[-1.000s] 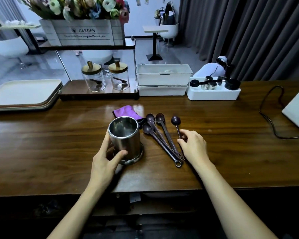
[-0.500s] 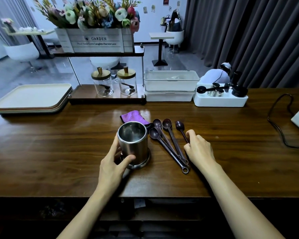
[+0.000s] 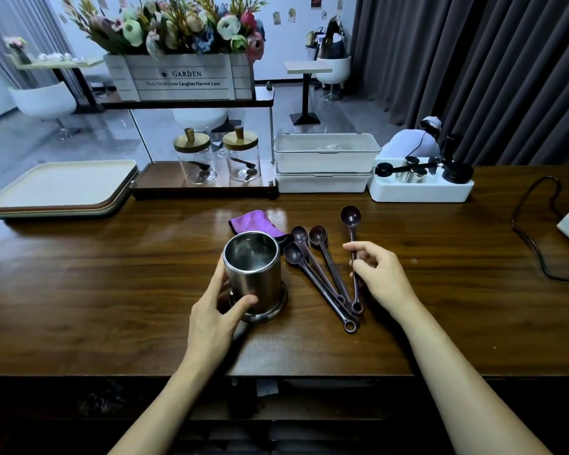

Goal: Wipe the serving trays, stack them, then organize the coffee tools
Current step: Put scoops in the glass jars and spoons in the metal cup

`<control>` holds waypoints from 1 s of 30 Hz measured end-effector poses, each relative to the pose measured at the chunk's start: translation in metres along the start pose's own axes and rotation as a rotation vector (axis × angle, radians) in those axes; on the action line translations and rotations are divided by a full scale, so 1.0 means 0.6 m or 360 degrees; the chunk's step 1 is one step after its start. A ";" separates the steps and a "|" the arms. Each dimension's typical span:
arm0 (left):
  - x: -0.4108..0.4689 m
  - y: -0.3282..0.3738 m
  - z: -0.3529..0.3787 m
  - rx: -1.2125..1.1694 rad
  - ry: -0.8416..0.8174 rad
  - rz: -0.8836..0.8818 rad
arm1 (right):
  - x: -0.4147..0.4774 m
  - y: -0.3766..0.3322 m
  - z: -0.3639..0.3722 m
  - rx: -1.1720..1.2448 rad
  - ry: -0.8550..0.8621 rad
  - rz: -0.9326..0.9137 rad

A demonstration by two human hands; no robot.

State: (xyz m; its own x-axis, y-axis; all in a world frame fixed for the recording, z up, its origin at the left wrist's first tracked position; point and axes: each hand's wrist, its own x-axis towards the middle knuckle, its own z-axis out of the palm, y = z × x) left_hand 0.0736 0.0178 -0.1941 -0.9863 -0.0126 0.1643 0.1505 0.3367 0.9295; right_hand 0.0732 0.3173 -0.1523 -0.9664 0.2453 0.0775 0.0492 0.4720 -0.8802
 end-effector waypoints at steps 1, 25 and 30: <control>-0.001 0.000 0.000 -0.0001 0.0001 -0.0005 | 0.000 -0.008 0.000 0.0090 0.0002 -0.0015; -0.001 0.000 -0.003 -0.0043 -0.0051 0.0029 | 0.060 -0.207 0.137 0.0918 -0.0228 -0.0331; -0.001 0.003 -0.006 -0.0032 -0.0072 0.0037 | 0.062 -0.179 0.155 0.0777 -0.0207 -0.0309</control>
State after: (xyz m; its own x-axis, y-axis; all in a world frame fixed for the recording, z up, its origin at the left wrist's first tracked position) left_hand 0.0746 0.0149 -0.1913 -0.9844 0.0377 0.1716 0.1746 0.3176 0.9320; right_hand 0.0086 0.1969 -0.0986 -0.9708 0.0712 0.2291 -0.2266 0.0423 -0.9731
